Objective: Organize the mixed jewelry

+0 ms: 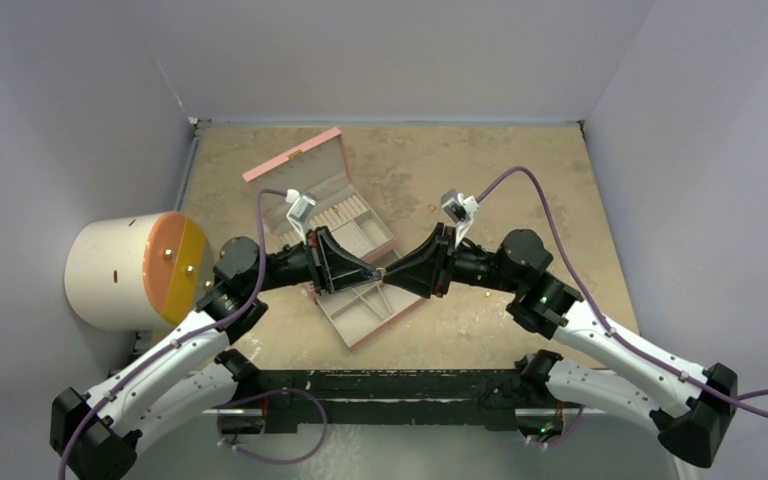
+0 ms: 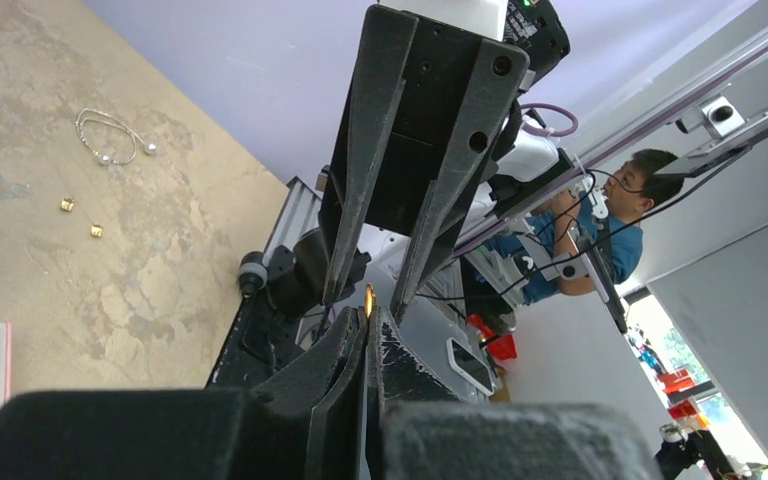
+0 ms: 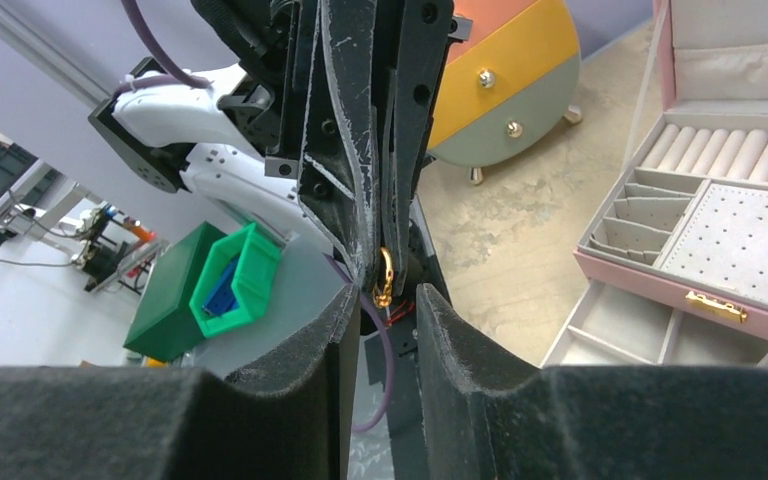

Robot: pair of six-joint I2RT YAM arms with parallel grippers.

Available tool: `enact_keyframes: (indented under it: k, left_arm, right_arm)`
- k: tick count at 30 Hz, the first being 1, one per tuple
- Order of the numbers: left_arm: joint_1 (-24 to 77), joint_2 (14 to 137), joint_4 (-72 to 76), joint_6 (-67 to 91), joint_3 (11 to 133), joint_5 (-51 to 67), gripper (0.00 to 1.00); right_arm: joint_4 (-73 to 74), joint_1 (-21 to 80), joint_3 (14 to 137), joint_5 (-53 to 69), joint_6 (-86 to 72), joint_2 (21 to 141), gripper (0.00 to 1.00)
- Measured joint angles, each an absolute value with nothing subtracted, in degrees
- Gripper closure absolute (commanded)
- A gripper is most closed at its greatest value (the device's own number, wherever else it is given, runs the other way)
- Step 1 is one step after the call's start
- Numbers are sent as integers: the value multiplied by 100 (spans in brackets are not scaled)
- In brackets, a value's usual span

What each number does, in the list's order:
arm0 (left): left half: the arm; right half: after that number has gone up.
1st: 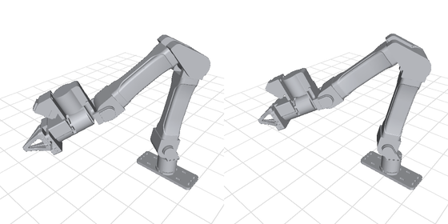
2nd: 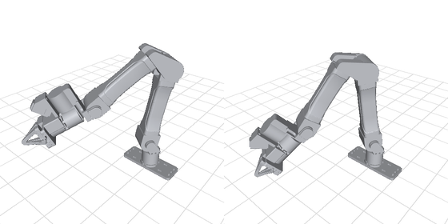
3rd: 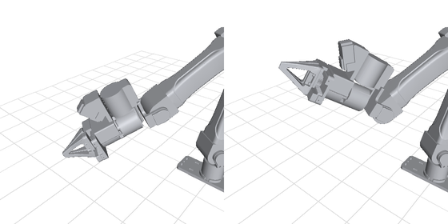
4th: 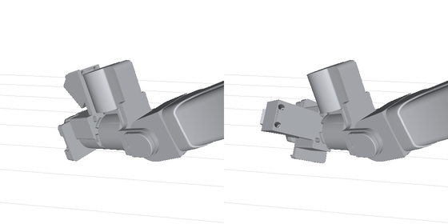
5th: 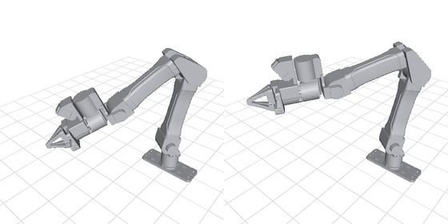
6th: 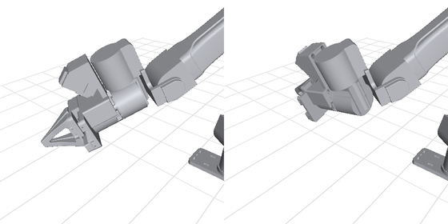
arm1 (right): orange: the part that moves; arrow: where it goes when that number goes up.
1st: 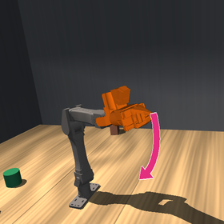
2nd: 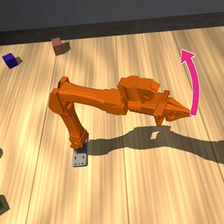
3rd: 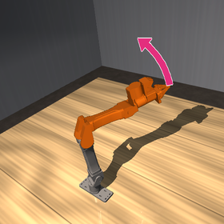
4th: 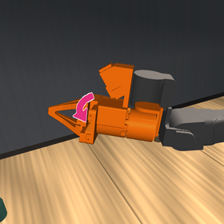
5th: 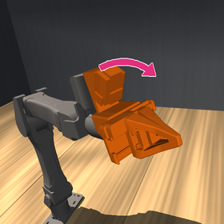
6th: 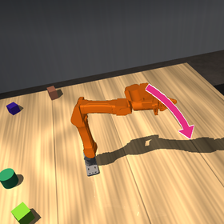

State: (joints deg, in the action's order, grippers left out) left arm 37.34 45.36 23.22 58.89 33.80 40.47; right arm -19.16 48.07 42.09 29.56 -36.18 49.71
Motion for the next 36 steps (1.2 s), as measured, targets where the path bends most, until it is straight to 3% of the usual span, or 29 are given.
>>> enact_keyframes:
  k: [11,16,27,29,32,36]
  left_arm:
    - [3758,4499,2506,5946,3256,4075,100]
    - [3758,4495,2574,5946,3201,4077,100]
    - [3765,4423,2615,5946,3197,4025,100]
    - [3765,4423,2604,5942,3197,3999,92]
    - [3767,4412,2499,5874,3197,3918,67]
    - [3767,4368,1994,5655,3203,3671,52]
  right_arm:
    - [-2152,4807,4209,2958,-3824,5041,81]
    - [-2185,4807,4209,2956,-3881,5050,100]
    - [-2298,4807,4206,2958,-4007,5068,100]
    - [-2300,4807,4206,2956,-4010,5070,100]
    - [-2294,4807,4206,2950,-4007,5076,100]
    - [-2233,4807,4209,2836,-3942,5076,100]
